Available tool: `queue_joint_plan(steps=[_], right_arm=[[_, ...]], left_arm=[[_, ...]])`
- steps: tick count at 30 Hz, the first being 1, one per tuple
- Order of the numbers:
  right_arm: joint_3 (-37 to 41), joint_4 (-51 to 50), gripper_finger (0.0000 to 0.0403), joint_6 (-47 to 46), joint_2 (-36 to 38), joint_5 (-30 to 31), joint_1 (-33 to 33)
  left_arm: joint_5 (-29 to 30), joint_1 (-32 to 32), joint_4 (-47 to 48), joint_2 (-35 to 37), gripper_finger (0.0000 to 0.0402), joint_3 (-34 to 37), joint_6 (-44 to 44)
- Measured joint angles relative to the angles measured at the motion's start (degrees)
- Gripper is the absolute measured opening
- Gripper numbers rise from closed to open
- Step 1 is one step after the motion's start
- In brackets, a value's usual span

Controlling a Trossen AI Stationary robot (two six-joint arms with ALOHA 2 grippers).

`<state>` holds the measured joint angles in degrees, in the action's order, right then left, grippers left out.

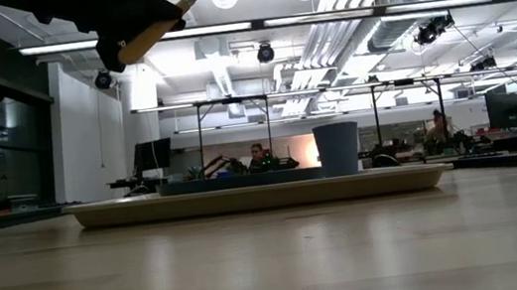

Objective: Pick and place plate/cup/fork/spoon on tray
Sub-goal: Put the yellow spoon on the white tray at the left of the blue plate

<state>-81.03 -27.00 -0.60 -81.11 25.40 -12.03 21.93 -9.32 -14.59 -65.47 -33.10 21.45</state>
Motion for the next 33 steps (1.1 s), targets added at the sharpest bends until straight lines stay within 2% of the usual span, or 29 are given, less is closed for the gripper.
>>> queue_joint_plan(steps=[5,10,15,20,23,26,31,33], right_arm=[[0.0,-9.68,0.022,-4.88,2.65,0.19,-0.02],[1.85,-20.6,0.0222,-10.34,4.39,3.5,-1.25],[8.48,-23.6,0.0222,-14.69,9.1,10.34,-4.79],[16.06,-23.65,0.0222,-21.19,18.16,15.18,-8.71],[21.35,-20.28,0.0222,-23.6,24.68,18.39,-11.01],[27.34,-13.26,0.0222,-21.96,31.26,21.74,-12.98],[39.94,5.64,0.0222,-12.34,40.77,24.1,-14.34],[45.24,14.66,0.0222,-7.56,43.52,23.7,-14.21]], left_arm=[[0.73,0.0,0.64,1.26,0.0001,0.04,-0.32],[6.08,-1.0,3.96,7.45,0.0001,0.52,-1.51],[13.49,-2.51,3.64,14.84,0.0001,5.48,-2.24],[14.9,-2.05,-5.74,21.03,0.0,12.18,-5.05],[14.75,-1.34,-13.32,23.49,0.0,15.78,-7.42],[14.49,-0.38,-17.86,24.69,0.0,18.48,-8.19],[13.9,2.2,-20.03,25.07,0.0,21.13,-8.22],[11.59,3.88,-21.98,25.0,0.0,22.37,-8.76]])
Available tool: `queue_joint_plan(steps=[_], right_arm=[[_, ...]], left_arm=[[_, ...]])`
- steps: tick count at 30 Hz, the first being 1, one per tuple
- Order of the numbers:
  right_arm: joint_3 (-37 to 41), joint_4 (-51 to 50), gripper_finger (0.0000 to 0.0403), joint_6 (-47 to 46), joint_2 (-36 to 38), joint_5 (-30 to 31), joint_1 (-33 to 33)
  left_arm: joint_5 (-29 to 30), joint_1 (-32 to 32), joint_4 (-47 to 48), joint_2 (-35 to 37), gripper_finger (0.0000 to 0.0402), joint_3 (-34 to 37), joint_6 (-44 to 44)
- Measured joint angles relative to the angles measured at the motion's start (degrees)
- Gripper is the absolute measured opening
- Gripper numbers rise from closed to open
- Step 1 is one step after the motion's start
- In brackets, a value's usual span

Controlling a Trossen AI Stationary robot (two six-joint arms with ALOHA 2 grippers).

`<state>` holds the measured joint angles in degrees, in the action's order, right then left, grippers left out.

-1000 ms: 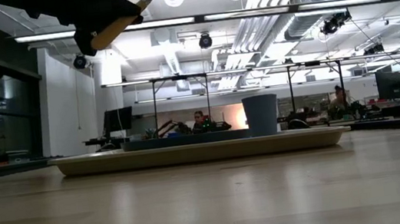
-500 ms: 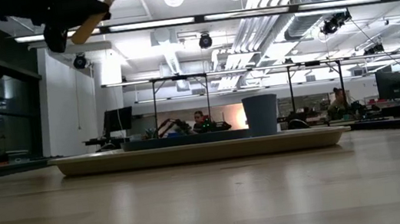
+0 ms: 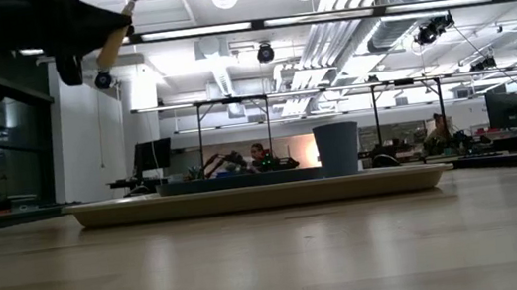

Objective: Pick and place plate/cup/fork/spoon on tray
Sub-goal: Put the yellow spoon on the white tray at the left of the blue plate

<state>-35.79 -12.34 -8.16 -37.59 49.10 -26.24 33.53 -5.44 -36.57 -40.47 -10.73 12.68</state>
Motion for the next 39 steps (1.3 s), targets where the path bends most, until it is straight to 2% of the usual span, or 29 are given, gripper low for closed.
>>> queue_joint_plan(steps=[4,8,15,33,37,39], right_arm=[[8.99,16.8,0.0222,8.23,3.31,-2.67,0.91],[14.8,29.96,0.0222,12.7,3.95,-7.25,2.46],[17.36,34.18,0.0222,12.88,2.53,-14.3,4.51],[17.6,34.91,0.0222,10.99,1.89,-14.66,6.01],[17.6,34.89,0.0222,10.99,1.89,-14.75,6.01],[17.6,34.87,0.0222,10.75,1.89,-14.82,6.01]], left_arm=[[-7.16,4.15,-5.41,-0.17,0.0,3.34,0.8],[-12.25,9.36,-11.72,-0.19,0.0,8.17,7.32],[-19.19,14.16,-13.93,-0.1,0.0,10.15,12.56],[-17.79,14.05,-13.88,-0.1,0.0,10.11,13.75],[-16.05,14.05,-13.42,-0.18,0.0,10.06,15.43],[-13.23,14.0,-11.75,-0.65,0.0,10.02,18.12]])
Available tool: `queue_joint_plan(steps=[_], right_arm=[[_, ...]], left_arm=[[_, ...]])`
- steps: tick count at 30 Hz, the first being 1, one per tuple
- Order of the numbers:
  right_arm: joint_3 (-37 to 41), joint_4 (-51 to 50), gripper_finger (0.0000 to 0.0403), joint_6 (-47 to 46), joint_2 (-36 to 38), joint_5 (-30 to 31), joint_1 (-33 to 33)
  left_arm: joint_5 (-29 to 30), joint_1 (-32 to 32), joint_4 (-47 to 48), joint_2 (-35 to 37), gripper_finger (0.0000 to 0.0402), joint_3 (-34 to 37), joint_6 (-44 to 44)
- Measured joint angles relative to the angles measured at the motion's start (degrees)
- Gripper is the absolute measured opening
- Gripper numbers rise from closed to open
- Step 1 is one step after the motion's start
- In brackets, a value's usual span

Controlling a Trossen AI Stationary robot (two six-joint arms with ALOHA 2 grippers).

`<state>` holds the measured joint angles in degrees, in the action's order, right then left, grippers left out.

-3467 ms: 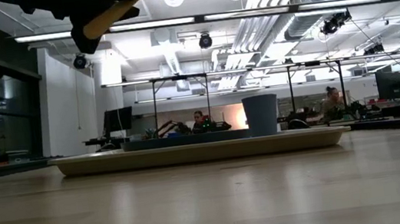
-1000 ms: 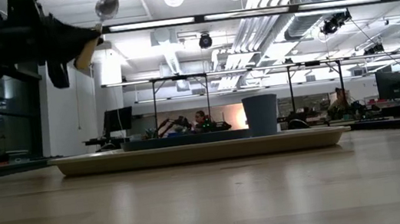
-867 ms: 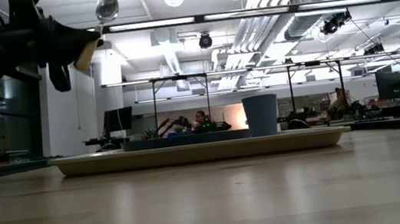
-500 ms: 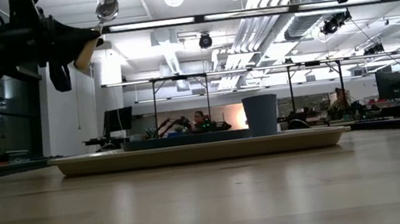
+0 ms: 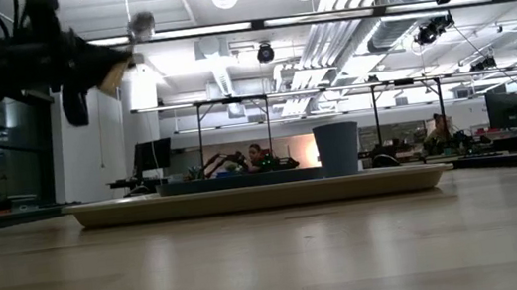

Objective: Pick and place plate/cup/fork/spoon on tray
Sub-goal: Put the yellow spoon on the white tray at the left of the blue plate

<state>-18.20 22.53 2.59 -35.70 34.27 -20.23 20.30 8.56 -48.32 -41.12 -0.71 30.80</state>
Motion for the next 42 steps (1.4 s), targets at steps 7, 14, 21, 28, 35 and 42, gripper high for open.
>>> queue_joint_plan(steps=[7,14,21,28,35,42], right_arm=[[0.0,-0.03,0.0222,-0.74,0.0,-0.02,0.0],[0.0,-0.03,0.0222,-0.65,0.0,-0.01,0.0],[0.0,-0.03,0.0222,-0.65,-0.01,-0.04,0.0],[0.0,-0.49,0.0222,-0.64,-0.02,-0.04,0.0],[0.0,-0.47,0.0222,-1.07,-0.02,-0.02,0.0],[0.0,-0.47,0.0222,-1.09,-0.02,-0.02,0.0]], left_arm=[[12.42,0.07,16.65,-6.01,0.0,-0.96,12.83],[10.9,1.43,20.02,-16.59,0.0,-3.14,19.48],[5.85,5.88,26.4,-25.78,0.0,-6.63,24.81],[1.44,8.61,26.2,-28.78,0.0,-8.05,28.59],[-6.27,10.33,26.52,-28.79,0.0,-8.07,31.72],[-7.85,11.71,27.48,-29.46,0.0,-8.07,33.73]])
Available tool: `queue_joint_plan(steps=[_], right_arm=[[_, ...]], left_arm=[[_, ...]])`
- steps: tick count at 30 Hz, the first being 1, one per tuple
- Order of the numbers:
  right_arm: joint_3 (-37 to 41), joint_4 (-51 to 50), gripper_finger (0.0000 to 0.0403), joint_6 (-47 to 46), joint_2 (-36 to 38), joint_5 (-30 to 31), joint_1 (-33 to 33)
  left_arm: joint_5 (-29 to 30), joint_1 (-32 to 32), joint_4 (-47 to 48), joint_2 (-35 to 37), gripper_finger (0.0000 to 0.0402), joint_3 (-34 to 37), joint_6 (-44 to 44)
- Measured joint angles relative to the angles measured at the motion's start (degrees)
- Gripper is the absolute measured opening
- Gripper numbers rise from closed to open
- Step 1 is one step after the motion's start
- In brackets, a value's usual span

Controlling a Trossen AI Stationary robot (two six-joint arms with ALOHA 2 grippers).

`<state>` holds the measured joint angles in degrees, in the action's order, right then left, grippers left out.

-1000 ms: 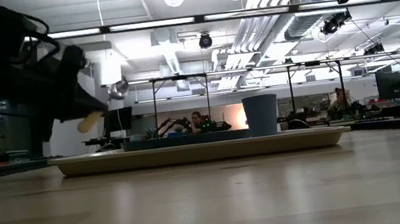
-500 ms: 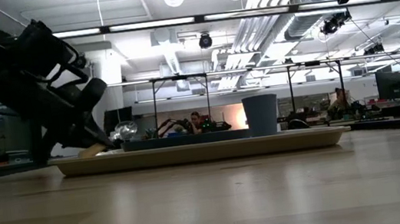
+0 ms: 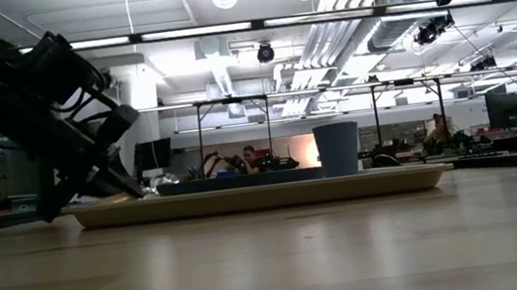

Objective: Pick and place plate/cup/fork/spoon on tray
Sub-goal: Put the yellow spoon on the white tray at the left of the blue plate

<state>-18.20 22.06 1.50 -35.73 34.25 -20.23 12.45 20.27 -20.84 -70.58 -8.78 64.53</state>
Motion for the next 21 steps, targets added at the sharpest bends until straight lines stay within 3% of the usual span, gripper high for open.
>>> queue_joint_plan(steps=[10,21], right_arm=[[0.0,0.02,0.0222,-0.21,0.0,0.01,0.0],[0.0,0.02,0.0222,-1.12,0.0,0.01,0.0]], left_arm=[[-1.91,0.45,0.49,-4.68,0.0001,-4.56,-0.73],[-0.02,0.4,0.7,-8.85,0.0015,-5.46,-1.55]])
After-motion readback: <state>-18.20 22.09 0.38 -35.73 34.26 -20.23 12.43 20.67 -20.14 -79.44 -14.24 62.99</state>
